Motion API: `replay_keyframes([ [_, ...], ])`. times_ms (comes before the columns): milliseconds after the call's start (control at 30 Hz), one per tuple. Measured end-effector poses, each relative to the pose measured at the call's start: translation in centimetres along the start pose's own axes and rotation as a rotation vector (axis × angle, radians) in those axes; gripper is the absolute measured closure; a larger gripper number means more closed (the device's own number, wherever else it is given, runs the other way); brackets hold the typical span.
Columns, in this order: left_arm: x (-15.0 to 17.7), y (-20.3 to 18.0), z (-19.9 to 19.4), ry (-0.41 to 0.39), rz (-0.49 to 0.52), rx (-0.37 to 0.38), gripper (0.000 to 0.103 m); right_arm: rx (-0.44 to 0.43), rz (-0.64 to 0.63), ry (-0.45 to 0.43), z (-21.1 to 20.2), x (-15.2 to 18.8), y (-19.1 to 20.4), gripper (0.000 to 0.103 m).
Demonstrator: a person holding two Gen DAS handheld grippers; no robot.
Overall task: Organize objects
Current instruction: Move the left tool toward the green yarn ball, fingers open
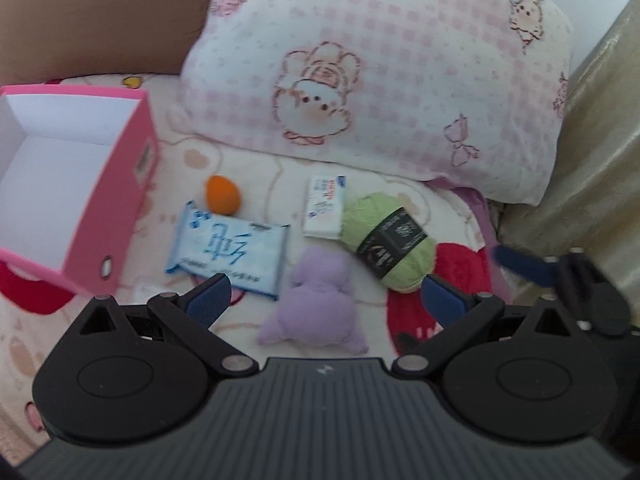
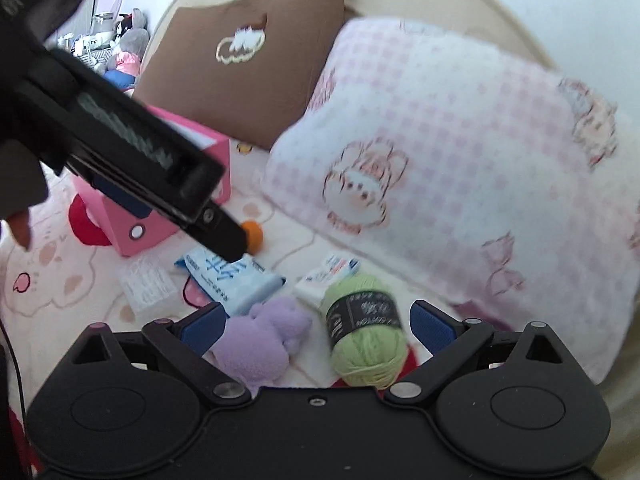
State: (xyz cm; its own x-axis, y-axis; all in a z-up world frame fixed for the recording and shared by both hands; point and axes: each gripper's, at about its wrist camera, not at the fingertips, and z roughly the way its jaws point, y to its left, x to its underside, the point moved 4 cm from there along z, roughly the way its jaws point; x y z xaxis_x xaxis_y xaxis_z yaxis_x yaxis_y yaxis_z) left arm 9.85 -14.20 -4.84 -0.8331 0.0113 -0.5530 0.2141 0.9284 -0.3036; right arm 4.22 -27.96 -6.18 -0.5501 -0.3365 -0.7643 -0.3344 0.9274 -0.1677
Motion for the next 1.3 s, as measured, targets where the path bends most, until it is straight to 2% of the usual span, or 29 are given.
replay_keyframes([
  [167, -0.6, -0.8, 2.6, -0.017, -0.028, 0.014, 0.000, -0.053, 0.063, 0.036, 2.8, -0.1, -1.5, 0.005],
  [267, -0.9, -0.5, 4.3, -0.017, -0.094, 0.047, 0.000, -0.041, 0.074, 0.066, 4.0, -0.3, -2.3, 0.004],
  [433, -0.7, -1.3, 6.6, -0.028, -0.110, 0.089, 0.002, 0.052, -0.011, 0.023, 4.2, 0.5, -2.2, 0.003],
  [567, -0.5, -2.0, 7.8, -0.023, -0.115, 0.105, 0.004, 0.041, 0.038, 0.040, 5.2, 1.9, -2.6, 0.004],
  [667, -0.4, -2.5, 8.8, -0.017, -0.138, 0.139, 0.007, 0.042, 0.080, 0.002, 5.0, 2.5, -3.3, 0.004],
  [800, -0.3, -3.0, 10.1, 0.002, -0.157, 0.173, 0.011, 0.034, 0.076, -0.043, 5.3, 2.8, -3.9, 0.004],
  [900, -0.2, -2.8, 10.6, -0.017, -0.203, 0.203, 0.016, -0.016, 0.133, -0.044, 5.7, 3.4, -4.1, 0.004],
  [1000, -0.2, -2.4, 11.0, -0.020, -0.257, 0.250, 0.017, -0.025, 0.122, -0.032, 6.4, 3.2, -3.9, 0.004],
  [1100, -0.3, -2.3, 11.6, -0.013, -0.269, 0.262, 0.017, 0.026, 0.139, 0.004, 7.4, 3.4, -4.3, 0.004],
  [1300, 0.0, -1.9, 13.0, 0.000, -0.313, 0.298, 0.029, 0.029, 0.199, 0.070, 8.3, 3.8, -5.2, 0.004],
])
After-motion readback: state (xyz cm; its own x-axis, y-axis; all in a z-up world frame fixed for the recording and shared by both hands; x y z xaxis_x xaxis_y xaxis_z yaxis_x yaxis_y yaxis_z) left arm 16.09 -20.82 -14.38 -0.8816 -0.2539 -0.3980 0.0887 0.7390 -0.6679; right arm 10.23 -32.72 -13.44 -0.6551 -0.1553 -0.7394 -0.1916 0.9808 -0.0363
